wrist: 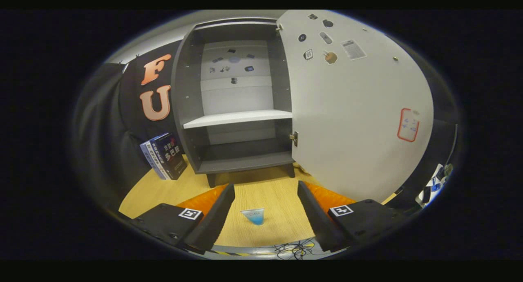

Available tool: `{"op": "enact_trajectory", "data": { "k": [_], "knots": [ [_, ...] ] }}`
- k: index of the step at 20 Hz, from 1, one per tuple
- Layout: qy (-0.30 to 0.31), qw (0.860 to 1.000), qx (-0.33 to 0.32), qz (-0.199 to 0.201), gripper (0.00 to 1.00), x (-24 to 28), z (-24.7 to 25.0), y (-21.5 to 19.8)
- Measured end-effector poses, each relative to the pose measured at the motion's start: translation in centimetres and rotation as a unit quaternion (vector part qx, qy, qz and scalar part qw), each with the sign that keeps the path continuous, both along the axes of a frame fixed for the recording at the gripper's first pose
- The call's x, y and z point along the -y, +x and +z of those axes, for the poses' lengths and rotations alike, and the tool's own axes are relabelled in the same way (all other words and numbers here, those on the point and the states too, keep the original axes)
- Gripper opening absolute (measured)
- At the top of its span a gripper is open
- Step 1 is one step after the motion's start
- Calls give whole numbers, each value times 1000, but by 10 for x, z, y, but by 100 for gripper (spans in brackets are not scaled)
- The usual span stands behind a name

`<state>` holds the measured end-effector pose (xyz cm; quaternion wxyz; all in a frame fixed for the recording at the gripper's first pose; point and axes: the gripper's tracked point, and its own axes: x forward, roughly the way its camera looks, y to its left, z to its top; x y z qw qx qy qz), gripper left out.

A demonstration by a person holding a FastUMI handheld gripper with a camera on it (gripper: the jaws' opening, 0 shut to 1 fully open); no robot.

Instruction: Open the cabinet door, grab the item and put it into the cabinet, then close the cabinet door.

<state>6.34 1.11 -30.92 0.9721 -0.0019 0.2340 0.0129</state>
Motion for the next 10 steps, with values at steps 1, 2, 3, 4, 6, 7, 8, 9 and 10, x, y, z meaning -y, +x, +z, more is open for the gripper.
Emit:
{"op": "enact_trajectory", "data": {
  "k": [1, 2, 3, 4, 6, 7, 8, 9, 10],
  "knots": [
    [-1, 1000, -9, 4, 98, -3, -11, 2],
    [-1, 1000, -18, 8, 98, -5, -22, 4],
    [-3, 1000, -28, 11, 98, -6, -33, 6],
    [-4, 999, -37, 14, 98, -8, -45, 7],
    [-1, 998, -57, 22, 98, -11, -67, 9],
    [0, 997, -68, 25, 98, -12, -78, 10],
    [3, 997, -75, 27, 99, -13, -88, 10],
    [2, 996, -81, 28, 98, -12, -95, 12],
    [-1, 996, -85, 29, 98, -12, -101, 13]
  ]
}}
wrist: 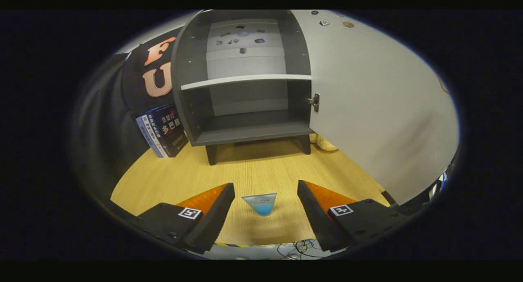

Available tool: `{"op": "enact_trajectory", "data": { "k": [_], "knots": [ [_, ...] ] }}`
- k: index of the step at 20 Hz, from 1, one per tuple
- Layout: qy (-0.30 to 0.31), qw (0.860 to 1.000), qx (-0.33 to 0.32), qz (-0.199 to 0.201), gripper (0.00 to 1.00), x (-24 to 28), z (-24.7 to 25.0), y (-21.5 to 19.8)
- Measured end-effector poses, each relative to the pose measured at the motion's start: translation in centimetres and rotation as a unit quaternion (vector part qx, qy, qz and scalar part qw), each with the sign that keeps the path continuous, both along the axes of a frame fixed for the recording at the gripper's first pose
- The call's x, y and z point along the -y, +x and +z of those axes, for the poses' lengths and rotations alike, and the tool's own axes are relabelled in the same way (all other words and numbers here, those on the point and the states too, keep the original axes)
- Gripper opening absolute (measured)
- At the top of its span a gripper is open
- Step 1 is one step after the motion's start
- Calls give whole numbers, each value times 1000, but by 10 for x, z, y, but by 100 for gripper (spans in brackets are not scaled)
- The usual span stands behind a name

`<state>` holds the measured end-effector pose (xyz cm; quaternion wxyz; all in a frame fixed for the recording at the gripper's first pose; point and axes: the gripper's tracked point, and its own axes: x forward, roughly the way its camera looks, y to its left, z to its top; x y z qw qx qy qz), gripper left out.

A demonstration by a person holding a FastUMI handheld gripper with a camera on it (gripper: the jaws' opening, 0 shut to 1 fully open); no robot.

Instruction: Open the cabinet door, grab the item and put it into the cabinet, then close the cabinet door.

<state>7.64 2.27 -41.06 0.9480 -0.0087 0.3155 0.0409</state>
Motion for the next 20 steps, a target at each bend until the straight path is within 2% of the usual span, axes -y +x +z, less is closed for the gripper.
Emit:
{"op": "enact_trajectory", "data": {
  "k": [8, 9, 14, 15, 20],
  "knots": [
    [-13, 999, -47, 24, 98, -1, -50, 5],
    [-9, 998, -51, 25, 92, -1, -53, 5],
    [-7, 998, -52, 39, 73, -5, -58, 9],
    [-9, 998, -52, 39, 65, -5, -58, 10],
    [-9, 998, -62, 29, 65, -3, -53, 5]
  ]
}}
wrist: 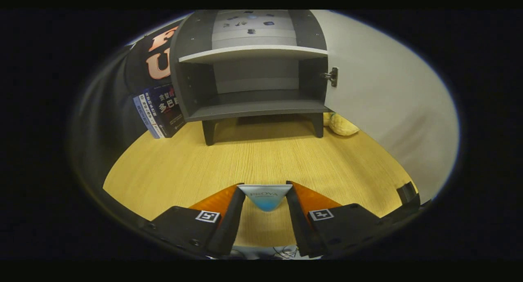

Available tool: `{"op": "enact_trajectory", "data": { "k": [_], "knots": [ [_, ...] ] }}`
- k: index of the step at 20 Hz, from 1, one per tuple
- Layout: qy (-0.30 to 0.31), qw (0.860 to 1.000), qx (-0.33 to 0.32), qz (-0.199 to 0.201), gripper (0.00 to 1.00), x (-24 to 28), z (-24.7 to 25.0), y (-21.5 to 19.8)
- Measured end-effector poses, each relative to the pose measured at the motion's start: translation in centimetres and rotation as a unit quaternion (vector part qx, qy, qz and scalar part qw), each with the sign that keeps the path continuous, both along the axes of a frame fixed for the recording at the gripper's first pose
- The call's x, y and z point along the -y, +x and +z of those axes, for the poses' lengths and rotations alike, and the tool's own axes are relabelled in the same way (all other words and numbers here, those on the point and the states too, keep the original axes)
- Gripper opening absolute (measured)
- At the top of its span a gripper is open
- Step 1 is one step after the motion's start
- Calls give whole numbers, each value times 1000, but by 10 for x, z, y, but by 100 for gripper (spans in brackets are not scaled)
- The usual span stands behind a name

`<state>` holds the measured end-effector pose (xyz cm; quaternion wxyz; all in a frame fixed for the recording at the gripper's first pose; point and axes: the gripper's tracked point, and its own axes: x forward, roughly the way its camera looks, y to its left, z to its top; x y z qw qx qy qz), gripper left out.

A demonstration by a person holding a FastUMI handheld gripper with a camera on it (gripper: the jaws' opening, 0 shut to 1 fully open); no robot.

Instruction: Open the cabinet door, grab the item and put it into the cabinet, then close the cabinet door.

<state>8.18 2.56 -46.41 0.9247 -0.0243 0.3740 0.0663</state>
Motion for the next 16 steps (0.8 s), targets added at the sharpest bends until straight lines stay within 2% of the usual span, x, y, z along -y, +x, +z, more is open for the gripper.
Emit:
{"op": "enact_trajectory", "data": {
  "k": [6, 12, 16],
  "knots": [
    [0, 1000, 14, -3, 65, -5, 45, 3],
    [-5, 999, 40, 15, 65, -22, 122, 11],
    [4, 999, 50, 13, 65, -36, 175, 16]
  ]
}}
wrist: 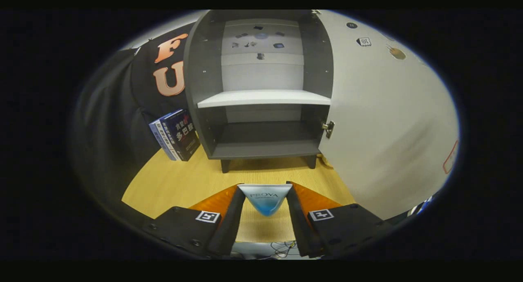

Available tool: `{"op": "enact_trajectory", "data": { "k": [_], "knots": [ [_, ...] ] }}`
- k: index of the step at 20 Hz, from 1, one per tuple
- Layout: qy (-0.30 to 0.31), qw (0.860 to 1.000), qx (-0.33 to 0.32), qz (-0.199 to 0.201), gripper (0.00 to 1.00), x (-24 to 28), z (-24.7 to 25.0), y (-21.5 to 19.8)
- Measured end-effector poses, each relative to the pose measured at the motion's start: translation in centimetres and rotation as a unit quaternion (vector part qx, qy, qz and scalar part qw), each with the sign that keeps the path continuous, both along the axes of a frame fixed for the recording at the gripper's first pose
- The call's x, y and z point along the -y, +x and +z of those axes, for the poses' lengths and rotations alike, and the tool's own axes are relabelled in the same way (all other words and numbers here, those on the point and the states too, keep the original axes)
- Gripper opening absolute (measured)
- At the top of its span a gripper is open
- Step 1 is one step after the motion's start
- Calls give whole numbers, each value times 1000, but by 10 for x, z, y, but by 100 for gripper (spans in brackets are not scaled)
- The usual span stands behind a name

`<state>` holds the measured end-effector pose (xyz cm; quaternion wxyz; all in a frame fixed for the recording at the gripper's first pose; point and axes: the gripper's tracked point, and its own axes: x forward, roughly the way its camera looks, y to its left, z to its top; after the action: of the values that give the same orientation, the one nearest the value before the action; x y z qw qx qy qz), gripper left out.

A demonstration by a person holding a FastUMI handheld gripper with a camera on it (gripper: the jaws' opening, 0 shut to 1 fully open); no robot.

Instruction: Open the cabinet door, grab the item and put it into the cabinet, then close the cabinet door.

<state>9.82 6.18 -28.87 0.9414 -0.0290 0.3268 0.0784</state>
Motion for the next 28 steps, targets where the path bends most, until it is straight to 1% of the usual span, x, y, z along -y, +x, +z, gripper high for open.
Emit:
{"op": "enact_trajectory", "data": {
  "k": [4, 8, 13, 18, 22, 25, 28],
  "knots": [
    [34, 999, 11, 2, 65, -19, 53, 14],
    [14, 999, 34, 9, 65, -28, 96, 35],
    [9, 999, 49, 21, 65, -46, 138, 62],
    [11, 996, 80, 30, 65, -55, 183, 104],
    [11, 995, 95, 28, 65, -49, 200, 146],
    [15, 995, 91, 26, 65, -44, 198, 177],
    [19, 996, 83, 33, 65, -47, 189, 209]
  ]
}}
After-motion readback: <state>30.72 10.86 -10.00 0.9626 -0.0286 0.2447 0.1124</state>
